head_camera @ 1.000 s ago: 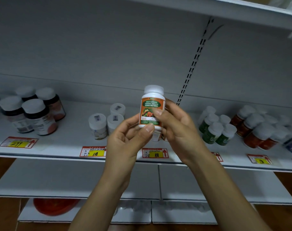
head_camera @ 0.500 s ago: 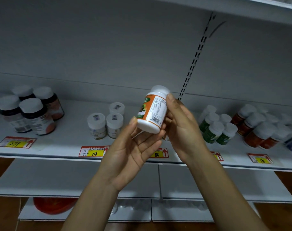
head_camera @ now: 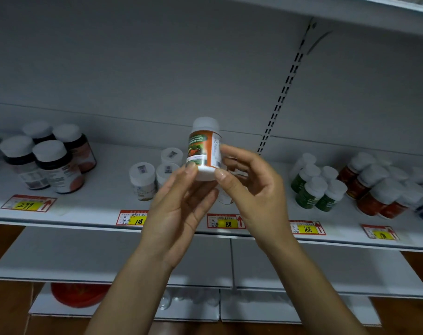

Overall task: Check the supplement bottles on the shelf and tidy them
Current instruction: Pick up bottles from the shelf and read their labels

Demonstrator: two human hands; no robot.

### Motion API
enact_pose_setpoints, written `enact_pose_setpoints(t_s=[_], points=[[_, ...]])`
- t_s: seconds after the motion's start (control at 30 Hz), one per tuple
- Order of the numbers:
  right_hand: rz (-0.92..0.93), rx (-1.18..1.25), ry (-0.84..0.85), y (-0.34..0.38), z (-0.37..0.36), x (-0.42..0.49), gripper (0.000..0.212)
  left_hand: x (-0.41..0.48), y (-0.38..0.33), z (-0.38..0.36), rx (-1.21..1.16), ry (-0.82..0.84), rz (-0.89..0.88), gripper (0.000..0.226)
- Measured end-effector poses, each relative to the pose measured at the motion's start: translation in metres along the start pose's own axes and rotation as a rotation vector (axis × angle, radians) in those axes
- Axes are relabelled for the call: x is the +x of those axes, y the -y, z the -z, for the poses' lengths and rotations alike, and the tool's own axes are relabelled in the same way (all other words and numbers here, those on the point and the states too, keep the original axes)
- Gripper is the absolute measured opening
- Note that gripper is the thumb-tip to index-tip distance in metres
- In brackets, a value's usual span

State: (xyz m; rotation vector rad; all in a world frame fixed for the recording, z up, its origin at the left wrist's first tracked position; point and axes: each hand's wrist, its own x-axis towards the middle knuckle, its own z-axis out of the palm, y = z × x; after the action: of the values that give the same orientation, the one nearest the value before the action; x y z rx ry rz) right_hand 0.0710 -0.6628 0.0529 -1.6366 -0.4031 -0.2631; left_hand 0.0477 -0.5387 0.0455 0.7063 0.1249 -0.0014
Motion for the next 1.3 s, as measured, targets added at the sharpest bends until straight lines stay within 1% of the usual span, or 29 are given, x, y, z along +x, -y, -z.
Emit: enact_pose_setpoints(t_s=[0.03, 0.1, 0.17, 0.27, 0.37, 0.43, 0.53, 0.63, 0.7, 0.8, 0.87, 0.97, 1.03, 1.1, 1.13, 1.2, 1.27, 1.3], points=[[-0.009, -0.001, 0.007, 0.000, 0.000, -0.001, 0.034, 0.002, 0.003, 0.002, 0.112, -0.024, -0.098, 0.036], [-0.056, 0.090, 0.027, 0.002, -0.001, -0.003, 0.034, 0.004, 0.007, 0.007, 0.336, -0.079, -0.328, 0.042], [-0.095, 0.174, 0.046, 0.004, -0.002, -0.005, 0.035, 0.005, 0.011, 0.010, 0.499, -0.097, -0.509, 0.046], [-0.145, 0.248, 0.060, 0.003, -0.004, -0.007, 0.037, 0.004, 0.015, 0.014, 0.686, -0.097, -0.635, 0.048], [-0.205, 0.293, 0.044, 0.003, -0.007, -0.007, 0.046, 0.000, 0.021, 0.014, 0.868, -0.075, -0.742, 0.047], [-0.237, 0.319, 0.033, 0.002, -0.008, -0.006, 0.048, -0.003, 0.027, 0.012, 0.929, -0.071, -0.808, 0.046], [-0.287, 0.355, 0.000, 0.001, -0.009, -0.005, 0.055, -0.005, 0.033, 0.009, 0.949, -0.085, -0.881, 0.037], [-0.323, 0.359, -0.036, -0.002, -0.007, -0.003, 0.055, -0.004, 0.035, 0.007, 0.916, -0.082, -0.887, 0.027], [-0.353, 0.375, -0.033, -0.004, -0.007, -0.003, 0.051, -0.003, 0.034, 0.005, 0.855, -0.082, -0.830, 0.027], [-0.388, 0.431, -0.019, -0.007, -0.008, -0.002, 0.047, 0.000, 0.032, 0.001, 0.726, -0.082, -0.652, 0.032], [-0.421, 0.502, -0.024, -0.009, -0.010, 0.000, 0.053, 0.003, 0.031, -0.001, 0.590, -0.075, -0.485, 0.036], [-0.448, 0.540, 0.007, -0.014, -0.009, 0.001, 0.061, 0.005, 0.031, -0.002, 0.329, -0.016, -0.229, 0.039], [-0.463, 0.535, 0.011, -0.017, -0.005, 0.002, 0.060, 0.006, 0.030, -0.002, 0.234, 0.011, -0.149, 0.036], [-0.459, 0.488, 0.019, -0.020, -0.002, 0.004, 0.058, 0.008, 0.029, -0.003, 0.194, -0.004, -0.154, 0.035], [-0.446, 0.451, 0.011, -0.020, 0.001, 0.006, 0.056, 0.008, 0.030, -0.002, 0.219, -0.022, -0.200, 0.035], [-0.413, 0.394, -0.042, -0.020, 0.007, 0.012, 0.052, 0.011, 0.030, 0.000, 0.358, -0.060, -0.341, 0.035], [-0.377, 0.316, -0.089, -0.014, 0.017, 0.019, 0.052, 0.016, 0.031, 0.006, 0.556, -0.051, -0.482, 0.035], [-0.351, 0.246, -0.086, -0.010, 0.022, 0.023, 0.050, 0.019, 0.030, 0.008, 0.667, -0.033, -0.544, 0.036]])
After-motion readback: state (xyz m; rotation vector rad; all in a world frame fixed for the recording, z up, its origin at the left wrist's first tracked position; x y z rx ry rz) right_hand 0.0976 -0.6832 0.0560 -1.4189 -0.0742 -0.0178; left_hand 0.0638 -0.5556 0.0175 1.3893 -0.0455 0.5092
